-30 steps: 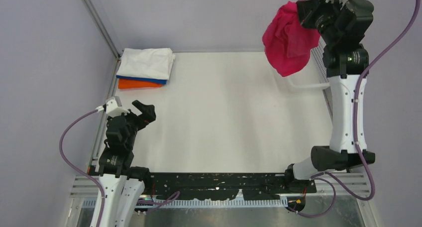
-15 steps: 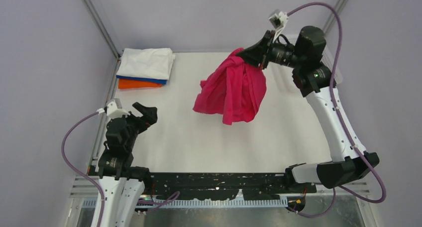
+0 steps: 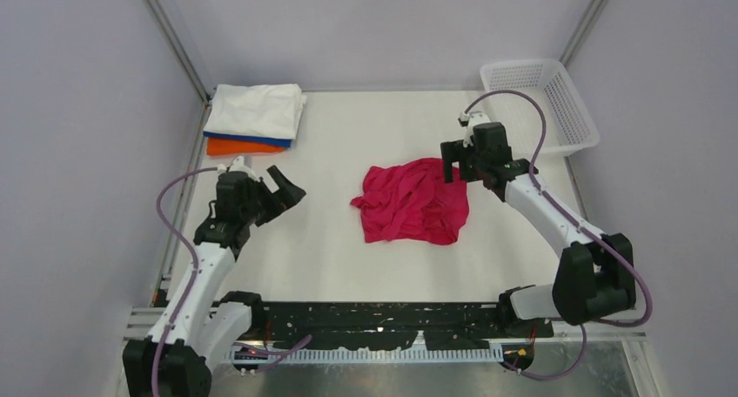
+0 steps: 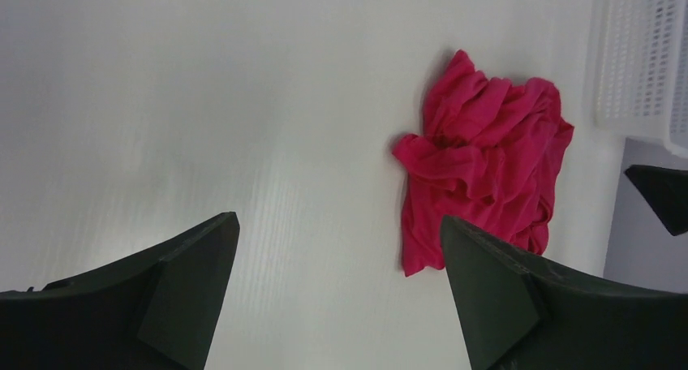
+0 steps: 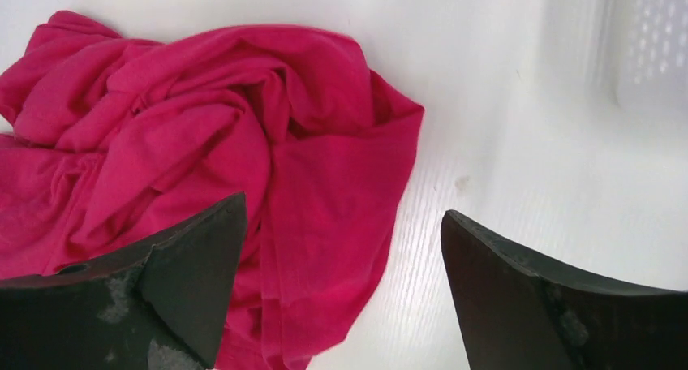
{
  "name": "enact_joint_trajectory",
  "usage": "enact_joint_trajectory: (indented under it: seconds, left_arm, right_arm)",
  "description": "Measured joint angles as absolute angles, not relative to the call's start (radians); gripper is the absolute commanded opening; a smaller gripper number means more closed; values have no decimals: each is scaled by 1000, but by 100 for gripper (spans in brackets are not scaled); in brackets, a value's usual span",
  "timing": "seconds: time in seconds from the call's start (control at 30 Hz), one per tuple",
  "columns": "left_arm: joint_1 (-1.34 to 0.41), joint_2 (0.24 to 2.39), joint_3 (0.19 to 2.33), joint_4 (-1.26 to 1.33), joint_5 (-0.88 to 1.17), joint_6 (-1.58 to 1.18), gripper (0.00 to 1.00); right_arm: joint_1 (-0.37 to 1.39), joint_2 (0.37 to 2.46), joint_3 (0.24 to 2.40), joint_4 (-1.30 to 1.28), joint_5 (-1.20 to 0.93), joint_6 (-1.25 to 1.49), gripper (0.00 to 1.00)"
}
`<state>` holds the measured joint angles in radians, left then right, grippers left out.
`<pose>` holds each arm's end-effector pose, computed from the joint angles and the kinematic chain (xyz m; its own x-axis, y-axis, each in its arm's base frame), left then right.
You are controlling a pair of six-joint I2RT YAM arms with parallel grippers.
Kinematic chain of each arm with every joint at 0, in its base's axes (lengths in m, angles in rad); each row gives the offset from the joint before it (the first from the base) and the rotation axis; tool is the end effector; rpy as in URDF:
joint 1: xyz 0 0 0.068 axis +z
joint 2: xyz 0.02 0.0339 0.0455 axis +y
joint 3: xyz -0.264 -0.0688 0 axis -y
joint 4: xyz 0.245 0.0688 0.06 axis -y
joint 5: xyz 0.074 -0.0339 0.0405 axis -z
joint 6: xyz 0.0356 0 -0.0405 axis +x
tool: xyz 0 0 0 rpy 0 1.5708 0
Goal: Fold and stack the t-shirts
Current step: Move the tshirt to the center of the board, then flatten out the tshirt
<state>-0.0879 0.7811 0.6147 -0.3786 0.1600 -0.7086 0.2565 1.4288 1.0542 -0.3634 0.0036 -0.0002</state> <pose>0.1762 -0.0212 0.2614 -0.5368 -0.5976 -0.5955 -0.1672 0.7672 -0.6192 0.3035 0.0795 0.2673 -0.6508 -0.1709 -0.7398 -0.2512 0.9679 -0.0026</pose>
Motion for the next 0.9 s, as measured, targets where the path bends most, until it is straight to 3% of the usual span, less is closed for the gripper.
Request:
enact_joint_trajectory:
  seconds: [0.1, 0.27, 0.53, 0.9]
  left_arm:
    - [-124, 937, 621, -342, 198, -707, 99]
    - [-261, 1167, 738, -320, 229, -690, 99]
    - [-383, 1586, 1028, -256, 316, -646, 99]
    - [-435, 1801, 1074, -263, 356, -667, 73]
  right_arm:
    - [257, 1275, 912, -308, 43, 59, 96]
    - [269, 1000, 738, -173, -75, 186, 95]
    - [304, 953, 587, -174, -121, 295, 95]
    - [304, 826, 525, -218, -60, 314, 95]
